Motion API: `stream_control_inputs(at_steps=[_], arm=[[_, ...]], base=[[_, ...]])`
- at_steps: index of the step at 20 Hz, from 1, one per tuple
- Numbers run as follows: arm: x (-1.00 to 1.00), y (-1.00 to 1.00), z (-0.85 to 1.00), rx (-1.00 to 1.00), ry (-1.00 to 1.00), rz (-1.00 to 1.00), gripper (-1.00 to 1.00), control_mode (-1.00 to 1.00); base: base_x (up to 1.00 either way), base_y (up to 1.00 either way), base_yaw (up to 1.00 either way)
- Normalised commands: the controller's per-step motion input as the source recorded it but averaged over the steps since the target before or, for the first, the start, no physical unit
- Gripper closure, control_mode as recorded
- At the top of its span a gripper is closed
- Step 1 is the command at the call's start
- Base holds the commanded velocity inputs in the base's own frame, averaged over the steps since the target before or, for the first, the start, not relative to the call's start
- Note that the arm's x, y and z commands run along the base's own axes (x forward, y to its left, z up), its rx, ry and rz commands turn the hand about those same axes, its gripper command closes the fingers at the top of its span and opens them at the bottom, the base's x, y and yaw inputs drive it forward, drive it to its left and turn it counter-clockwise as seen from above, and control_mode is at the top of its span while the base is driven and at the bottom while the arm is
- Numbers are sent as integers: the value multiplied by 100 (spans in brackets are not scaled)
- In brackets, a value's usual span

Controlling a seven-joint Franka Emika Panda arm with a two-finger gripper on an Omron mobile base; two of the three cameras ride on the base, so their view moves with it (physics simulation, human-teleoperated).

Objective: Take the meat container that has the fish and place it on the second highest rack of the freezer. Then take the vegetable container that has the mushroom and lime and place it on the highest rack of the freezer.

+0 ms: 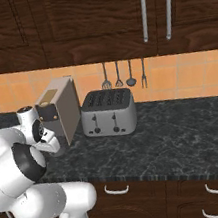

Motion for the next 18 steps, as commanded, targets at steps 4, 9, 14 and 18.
stream_control_inputs(at_steps=[4,9,14,18], arm=[[0,0,0,0,0,0,-100,-100],[0,5,8,0,0,0,-100,-100],[0,20,21,0,0,2,-100,-100],[0,25,2,1,0,5,-100,-100]], base=[[0,0,0],[0,0,0],[0,0,0],[0,0,0]])
